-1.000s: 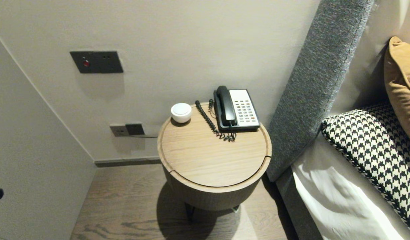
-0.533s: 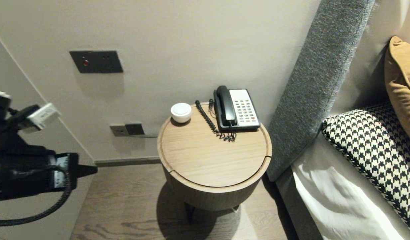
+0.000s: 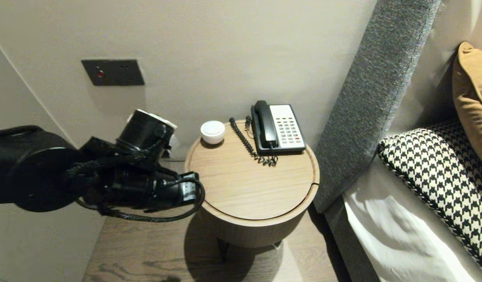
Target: Open the nightstand drawer
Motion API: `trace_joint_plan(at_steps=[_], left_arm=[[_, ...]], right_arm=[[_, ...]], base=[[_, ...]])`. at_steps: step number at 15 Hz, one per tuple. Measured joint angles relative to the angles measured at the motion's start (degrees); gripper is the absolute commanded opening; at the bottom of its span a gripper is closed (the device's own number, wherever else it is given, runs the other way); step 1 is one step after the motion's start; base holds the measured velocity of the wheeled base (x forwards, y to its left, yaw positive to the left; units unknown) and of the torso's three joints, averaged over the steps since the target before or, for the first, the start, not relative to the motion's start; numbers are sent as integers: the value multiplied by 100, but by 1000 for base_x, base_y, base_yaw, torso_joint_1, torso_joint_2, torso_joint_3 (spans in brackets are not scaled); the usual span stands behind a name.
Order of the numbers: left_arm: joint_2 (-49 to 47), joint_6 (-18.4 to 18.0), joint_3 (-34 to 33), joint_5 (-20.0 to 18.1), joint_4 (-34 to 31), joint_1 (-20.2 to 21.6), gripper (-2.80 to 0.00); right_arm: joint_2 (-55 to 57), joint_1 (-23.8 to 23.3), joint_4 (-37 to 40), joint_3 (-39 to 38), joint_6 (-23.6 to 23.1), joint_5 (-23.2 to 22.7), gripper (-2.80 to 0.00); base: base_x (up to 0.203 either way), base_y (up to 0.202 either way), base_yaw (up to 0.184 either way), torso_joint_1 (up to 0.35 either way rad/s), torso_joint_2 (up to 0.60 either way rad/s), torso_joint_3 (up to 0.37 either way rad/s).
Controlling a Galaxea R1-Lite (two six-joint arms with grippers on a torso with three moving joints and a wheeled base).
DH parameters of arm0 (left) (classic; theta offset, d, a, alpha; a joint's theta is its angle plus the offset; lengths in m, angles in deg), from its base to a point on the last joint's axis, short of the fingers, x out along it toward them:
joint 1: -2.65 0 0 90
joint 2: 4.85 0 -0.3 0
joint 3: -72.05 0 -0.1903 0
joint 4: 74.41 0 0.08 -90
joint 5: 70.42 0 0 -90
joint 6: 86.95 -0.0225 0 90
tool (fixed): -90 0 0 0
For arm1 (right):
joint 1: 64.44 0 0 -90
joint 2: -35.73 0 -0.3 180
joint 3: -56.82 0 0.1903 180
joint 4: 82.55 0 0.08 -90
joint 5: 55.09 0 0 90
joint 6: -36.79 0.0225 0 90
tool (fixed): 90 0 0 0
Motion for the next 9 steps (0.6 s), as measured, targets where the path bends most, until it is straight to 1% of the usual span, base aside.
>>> trace_joint_plan(at_steps=[2, 5, 8, 9], left_arm=[[-436, 67, 62, 136, 440, -166, -280], [-848, 92, 100, 264, 875, -299, -280], [-1077, 139, 125, 418, 970, -395, -280], [-1126, 164, 125, 418, 981, -424, -280]], right_arm=[[0, 0, 2, 0, 2, 0, -280], [0, 0, 4, 0, 0, -2, -280], [0, 0, 2, 0, 0, 0, -280], [0, 0, 5, 0, 0, 0, -280]], base=[[0, 0, 0, 0, 0, 0], [0, 0, 0, 0, 0, 0], [0, 0, 0, 0, 0, 0], [0, 0, 0, 0, 0, 0]])
